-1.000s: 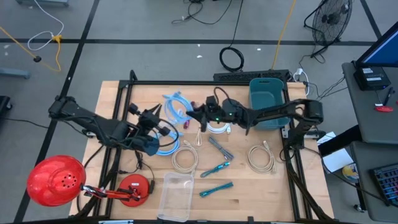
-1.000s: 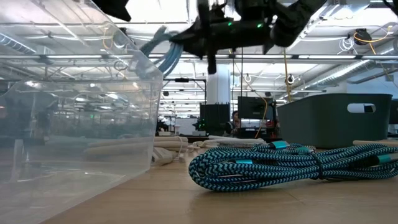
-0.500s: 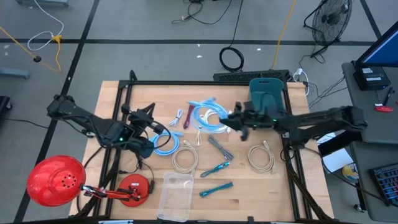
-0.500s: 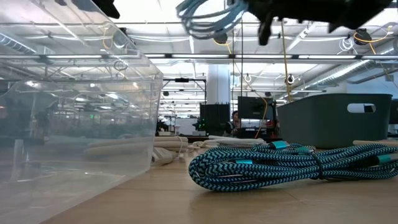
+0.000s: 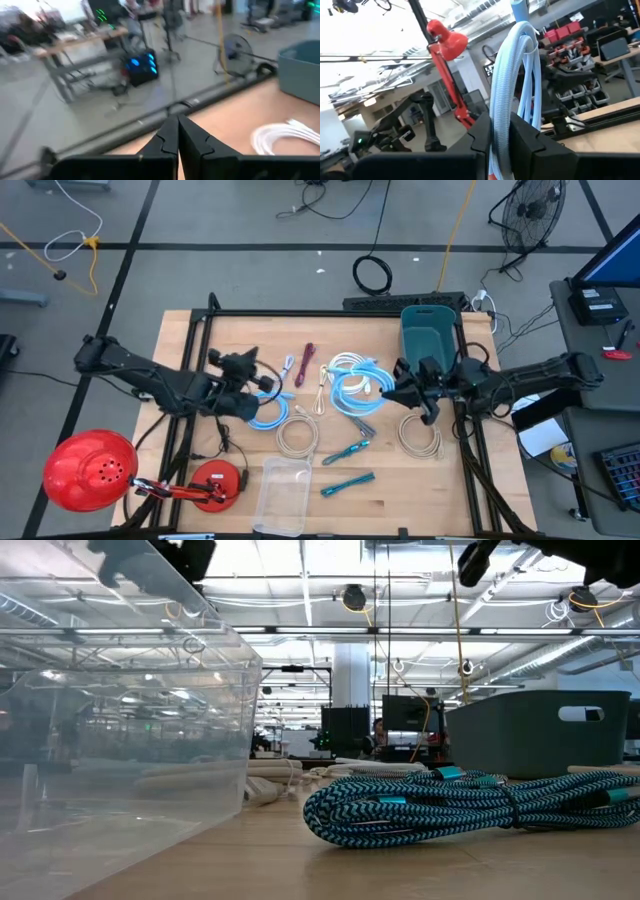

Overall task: Pick & Place USB Port
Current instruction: Put the top blue usb cable into the blue bin

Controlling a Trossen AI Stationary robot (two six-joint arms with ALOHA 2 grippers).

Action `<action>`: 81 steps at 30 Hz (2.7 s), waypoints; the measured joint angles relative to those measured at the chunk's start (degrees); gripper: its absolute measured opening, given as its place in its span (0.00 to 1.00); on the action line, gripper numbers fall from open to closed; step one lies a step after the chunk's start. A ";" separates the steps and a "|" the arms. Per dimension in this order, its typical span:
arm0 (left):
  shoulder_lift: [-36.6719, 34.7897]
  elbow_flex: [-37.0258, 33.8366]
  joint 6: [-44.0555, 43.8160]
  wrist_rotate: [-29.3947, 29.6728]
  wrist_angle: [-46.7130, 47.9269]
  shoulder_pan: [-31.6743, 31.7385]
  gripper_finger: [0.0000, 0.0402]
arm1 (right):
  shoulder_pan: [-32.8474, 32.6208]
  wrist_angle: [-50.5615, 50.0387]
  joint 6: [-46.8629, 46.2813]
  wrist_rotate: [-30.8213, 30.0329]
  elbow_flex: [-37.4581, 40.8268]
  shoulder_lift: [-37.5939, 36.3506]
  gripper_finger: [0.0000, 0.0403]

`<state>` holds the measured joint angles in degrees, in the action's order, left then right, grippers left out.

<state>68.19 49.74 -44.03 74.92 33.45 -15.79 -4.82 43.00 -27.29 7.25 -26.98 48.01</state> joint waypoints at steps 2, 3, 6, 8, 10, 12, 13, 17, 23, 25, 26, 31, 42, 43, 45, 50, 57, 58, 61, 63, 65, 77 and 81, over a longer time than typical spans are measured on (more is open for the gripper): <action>-0.40 -2.68 11.68 -6.68 -14.29 1.62 0.00 | -0.28 0.04 0.14 0.00 0.00 0.14 0.07; -0.68 -4.64 18.82 -12.24 -23.75 2.56 0.00 | -0.28 0.03 0.13 -0.02 0.00 0.28 0.07; -0.75 -11.31 34.57 -37.79 -52.77 6.53 0.00 | -0.28 -0.17 0.02 -0.23 0.00 0.47 0.08; -0.74 -14.85 36.48 -49.49 -64.44 9.40 0.00 | -0.28 -0.11 0.06 -1.09 0.00 0.52 0.08; -0.84 -17.34 36.43 -53.15 -71.09 12.14 0.00 | -0.47 -0.83 0.38 -1.29 0.00 0.44 0.07; -1.68 -20.04 36.16 -55.07 -74.36 14.89 0.00 | -0.70 -1.30 0.94 -1.75 0.00 0.44 0.07; -1.76 -20.80 35.96 -57.82 -75.90 16.53 0.00 | -0.87 -1.54 1.04 -2.28 0.00 0.44 0.07; -0.71 -21.47 33.23 -80.22 -82.92 22.94 0.02 | -1.70 -2.10 1.79 -4.73 0.00 0.69 0.07; 2.91 -21.43 32.47 -98.65 -91.88 23.90 0.07 | -2.84 -1.56 2.52 -7.21 0.02 0.85 0.07; 3.57 -21.43 32.33 -96.78 -91.92 23.82 0.09 | -3.26 -1.21 2.67 -7.59 0.02 0.85 0.07; 4.10 -21.43 32.17 -96.46 -92.40 23.80 0.11 | -3.47 -1.05 2.69 -7.86 0.02 0.85 0.07; 7.82 -18.47 28.69 -98.49 -93.82 23.81 0.26 | -4.73 -0.81 3.36 -10.13 0.02 1.23 0.07; 22.12 -4.97 28.09 -101.94 -93.51 21.49 0.57 | -5.07 0.63 3.03 -10.29 0.02 1.29 0.07; 23.03 -4.44 27.79 -102.34 -93.54 21.70 0.58 | -5.12 0.50 2.88 -10.28 0.02 1.29 0.07; 23.84 -4.16 27.18 -102.45 -93.57 22.36 0.58 | -5.51 0.42 2.76 -10.45 0.02 1.33 0.07; 23.59 -4.14 25.84 -105.06 -93.60 23.10 0.58 | -6.59 0.48 3.16 -10.49 0.02 1.31 0.07; 21.84 -4.09 25.44 -107.75 -93.53 23.20 0.59 | -6.94 1.12 3.32 -10.36 0.02 1.27 0.07; 21.87 -4.09 25.40 -107.85 -93.45 23.24 0.59 | -6.95 1.31 3.29 -10.34 0.02 1.27 0.07; 21.85 -4.09 24.35 -107.17 -93.29 23.74 0.59 | -6.95 1.37 2.97 -10.36 0.02 1.27 0.07; 21.85 -4.09 23.98 -107.11 -91.69 24.34 0.59 | -6.97 1.38 2.58 -10.19 0.02 1.27 0.07; 21.87 -4.09 24.03 -108.07 -90.93 24.99 0.59 | -7.47 1.54 2.51 -10.21 0.02 1.26 0.07; 21.87 -4.09 21.29 -107.13 -88.20 29.63 0.58 | -10.87 1.19 3.21 -10.83 0.00 -2.15 0.07; 21.85 -4.09 17.46 -111.71 -93.35 29.38 0.58 | -11.47 0.85 4.31 -13.92 0.00 -2.38 0.07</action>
<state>90.04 45.65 -26.58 -36.79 -59.89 13.59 -16.29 43.86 -22.98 -6.68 -26.98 45.63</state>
